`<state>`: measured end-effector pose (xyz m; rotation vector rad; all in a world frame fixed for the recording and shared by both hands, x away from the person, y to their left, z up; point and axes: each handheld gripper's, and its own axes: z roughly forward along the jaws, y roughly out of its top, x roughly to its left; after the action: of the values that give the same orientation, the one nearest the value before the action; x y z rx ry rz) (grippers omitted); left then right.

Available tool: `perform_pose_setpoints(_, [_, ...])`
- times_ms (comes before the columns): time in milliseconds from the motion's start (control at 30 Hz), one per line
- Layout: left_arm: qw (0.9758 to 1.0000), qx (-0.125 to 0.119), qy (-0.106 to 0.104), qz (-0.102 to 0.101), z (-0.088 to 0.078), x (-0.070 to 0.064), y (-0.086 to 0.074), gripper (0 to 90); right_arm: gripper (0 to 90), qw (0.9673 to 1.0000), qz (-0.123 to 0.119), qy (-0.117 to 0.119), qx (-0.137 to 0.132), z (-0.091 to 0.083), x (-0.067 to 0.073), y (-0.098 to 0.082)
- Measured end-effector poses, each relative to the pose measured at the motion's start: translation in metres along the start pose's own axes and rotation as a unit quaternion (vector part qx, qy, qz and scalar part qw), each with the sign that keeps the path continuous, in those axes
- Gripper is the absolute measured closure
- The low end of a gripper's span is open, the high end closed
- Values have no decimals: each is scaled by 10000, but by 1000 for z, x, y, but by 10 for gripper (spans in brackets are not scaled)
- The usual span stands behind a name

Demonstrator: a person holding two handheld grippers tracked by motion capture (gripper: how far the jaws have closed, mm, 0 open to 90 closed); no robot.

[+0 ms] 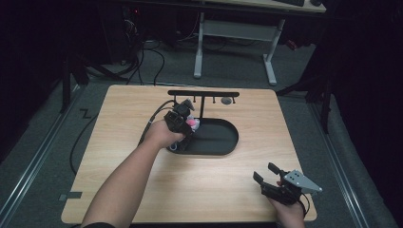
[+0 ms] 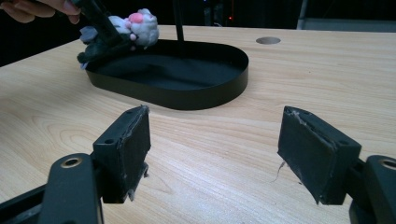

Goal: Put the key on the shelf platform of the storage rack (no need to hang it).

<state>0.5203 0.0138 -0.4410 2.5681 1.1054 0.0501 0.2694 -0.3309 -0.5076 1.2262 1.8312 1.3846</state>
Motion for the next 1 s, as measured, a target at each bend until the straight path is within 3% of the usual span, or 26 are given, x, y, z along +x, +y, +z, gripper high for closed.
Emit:
perform_pose_setpoints(100, [9998,13,108,174,-5,-4,7,278,255,10000,3,-3,-7,0,-1,0])
perform_pose_setpoints(167, [9998,-94,55,139,-8,-6,10,278,255,10000,18,3,0,0,-1,0])
perform_pose_setpoints(267, [9996,-14,187,193,-1,-6,11,278,255,10000,2,9,6,1,0,0])
perform_pose_setpoints(567, [9997,51,228,64,14,-1,11,275,255,10000,13,-9,-5,-1,-1,-1])
perform_pose_setpoints(667, [9994,86,305,170,16,1,8,275,255,10000,34,-9,7,-1,-1,-1])
perform_pose_setpoints(1000, [9996,87,263,-113,20,12,-8,274,255,10000,11,20,37,0,0,-1])
